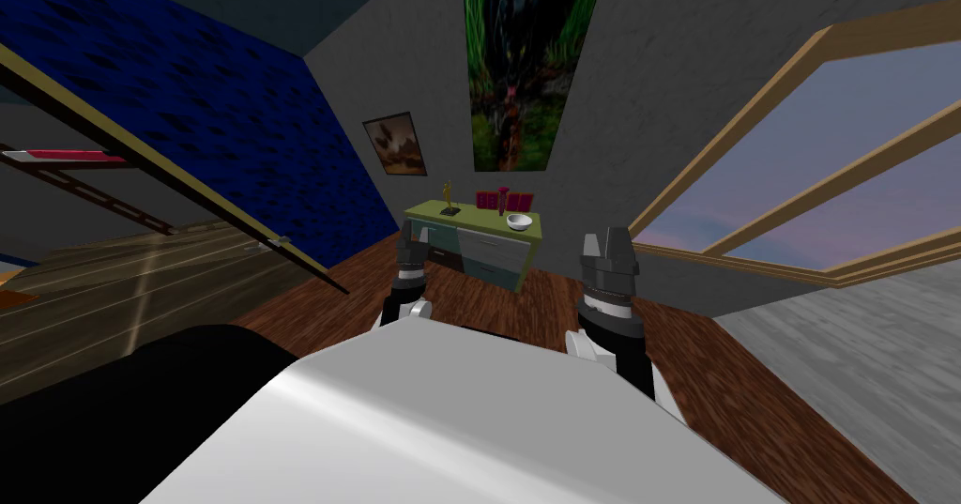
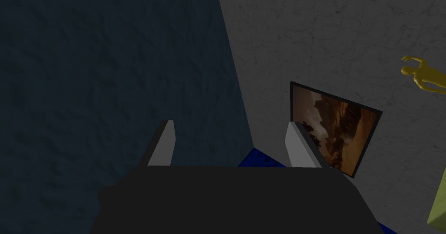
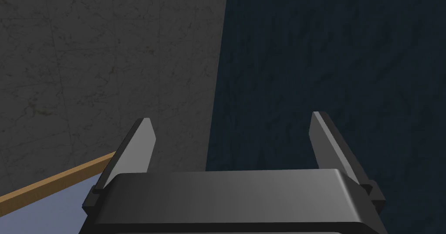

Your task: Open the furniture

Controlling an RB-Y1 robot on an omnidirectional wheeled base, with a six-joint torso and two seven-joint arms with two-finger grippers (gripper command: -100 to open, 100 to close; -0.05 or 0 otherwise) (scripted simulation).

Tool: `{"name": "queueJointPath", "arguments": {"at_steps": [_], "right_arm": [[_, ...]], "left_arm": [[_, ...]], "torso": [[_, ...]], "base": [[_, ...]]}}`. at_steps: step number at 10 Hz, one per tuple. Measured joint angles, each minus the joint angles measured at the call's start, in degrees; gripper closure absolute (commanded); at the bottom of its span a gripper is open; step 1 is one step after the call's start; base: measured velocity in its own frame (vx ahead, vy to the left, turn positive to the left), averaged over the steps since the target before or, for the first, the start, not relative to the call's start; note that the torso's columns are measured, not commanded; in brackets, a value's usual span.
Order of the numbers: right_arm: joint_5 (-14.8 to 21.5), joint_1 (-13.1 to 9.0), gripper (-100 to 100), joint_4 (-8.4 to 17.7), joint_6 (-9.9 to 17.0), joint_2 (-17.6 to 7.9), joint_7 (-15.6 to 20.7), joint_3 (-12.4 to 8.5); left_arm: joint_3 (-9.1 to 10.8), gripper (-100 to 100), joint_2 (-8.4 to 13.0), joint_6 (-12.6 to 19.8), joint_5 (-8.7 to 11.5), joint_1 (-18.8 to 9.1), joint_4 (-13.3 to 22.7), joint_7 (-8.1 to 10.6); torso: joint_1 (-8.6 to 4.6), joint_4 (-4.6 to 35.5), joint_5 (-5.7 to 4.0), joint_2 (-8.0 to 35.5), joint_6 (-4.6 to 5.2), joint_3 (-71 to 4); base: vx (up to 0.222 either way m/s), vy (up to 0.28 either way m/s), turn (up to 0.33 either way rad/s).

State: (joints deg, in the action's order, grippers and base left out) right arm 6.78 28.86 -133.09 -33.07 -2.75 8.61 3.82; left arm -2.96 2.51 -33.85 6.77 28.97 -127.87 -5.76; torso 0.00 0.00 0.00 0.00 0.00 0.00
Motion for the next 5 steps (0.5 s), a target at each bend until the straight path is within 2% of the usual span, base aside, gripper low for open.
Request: {"name": "queueJointPath", "arguments": {"at_steps": [2, 5], "right_arm": [[0.0, 0.0, 0, 0.0, 0.0, 0.0, 0.0, 0.0], [0.0, 0.0, 0, -0.01, 0.0, 0.0, 0.0, 0.0]], "left_arm": [[0.0, 0, 0.0, 0.0, 0.0, 0.0, 0.0, 0.0], [0.0, 0, 0.0, 0.0, 0.0, 0.0, -0.01, 0.0]], "torso": [[0.0, 6.0, 0.0, 5.97, 0.0, -12.0], [0.0, 18.46, 0.0, 18.45, 0.0, -36.92]], "base": [[0.0, 0.0, 0.0], [0.0, 0.0, 0.0]]}}
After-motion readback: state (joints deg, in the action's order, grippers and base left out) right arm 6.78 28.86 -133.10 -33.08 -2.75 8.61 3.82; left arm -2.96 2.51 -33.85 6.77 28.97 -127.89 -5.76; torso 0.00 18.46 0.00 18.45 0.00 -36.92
